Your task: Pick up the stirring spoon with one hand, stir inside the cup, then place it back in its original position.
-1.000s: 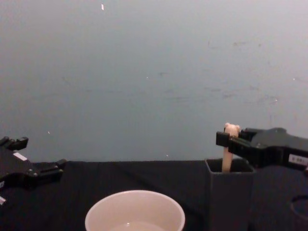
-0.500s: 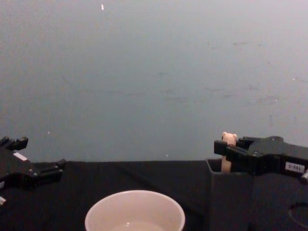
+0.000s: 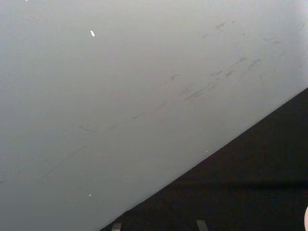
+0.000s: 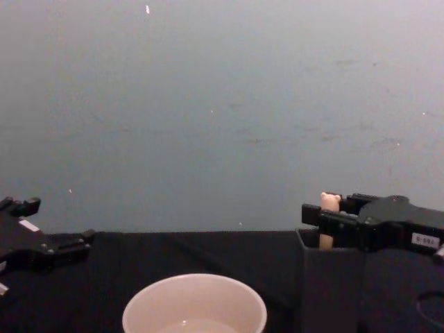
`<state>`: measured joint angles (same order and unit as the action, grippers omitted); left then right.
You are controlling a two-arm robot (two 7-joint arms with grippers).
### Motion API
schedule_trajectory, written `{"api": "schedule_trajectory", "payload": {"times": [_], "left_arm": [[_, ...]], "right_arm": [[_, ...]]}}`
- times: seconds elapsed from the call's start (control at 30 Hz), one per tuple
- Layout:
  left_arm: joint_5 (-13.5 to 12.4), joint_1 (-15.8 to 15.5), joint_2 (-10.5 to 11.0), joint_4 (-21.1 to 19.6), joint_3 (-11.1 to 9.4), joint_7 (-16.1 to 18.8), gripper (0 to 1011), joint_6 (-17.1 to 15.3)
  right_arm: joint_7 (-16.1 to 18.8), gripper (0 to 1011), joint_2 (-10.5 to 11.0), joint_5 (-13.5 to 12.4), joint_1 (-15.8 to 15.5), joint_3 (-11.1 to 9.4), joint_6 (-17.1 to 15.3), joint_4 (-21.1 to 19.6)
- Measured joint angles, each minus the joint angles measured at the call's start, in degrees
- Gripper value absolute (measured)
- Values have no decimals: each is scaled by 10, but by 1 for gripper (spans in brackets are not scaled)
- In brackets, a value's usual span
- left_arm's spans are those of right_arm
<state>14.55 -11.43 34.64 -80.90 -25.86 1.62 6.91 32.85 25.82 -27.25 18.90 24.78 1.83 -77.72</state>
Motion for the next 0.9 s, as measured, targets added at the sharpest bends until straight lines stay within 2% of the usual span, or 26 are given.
{"api": "schedule_trajectory", "payload": {"times": [0.13,0.2,0.23,0.4,0.57,0.73,0.9], "left_arm": [[0,0,0,0,0,0,1001,0],[0,0,0,0,0,0,1001,0],[0,0,0,0,0,0,1001,0],[0,0,0,0,0,0,1001,0],[0,0,0,0,0,0,1001,0],[0,0,0,0,0,0,1001,0],[0,0,0,0,0,0,1001,0]], "right_arm": [[0,593,0,0,0,0,0,0],[0,683,0,0,0,0,0,0],[0,683,0,0,0,0,0,0],[0,867,0,0,0,0,0,0],[0,981,0,-1,0,0,0,0],[0,1000,0,-1,0,0,0,0],[-16,1000,-4,-4,-7,-14,17,-16]]}}
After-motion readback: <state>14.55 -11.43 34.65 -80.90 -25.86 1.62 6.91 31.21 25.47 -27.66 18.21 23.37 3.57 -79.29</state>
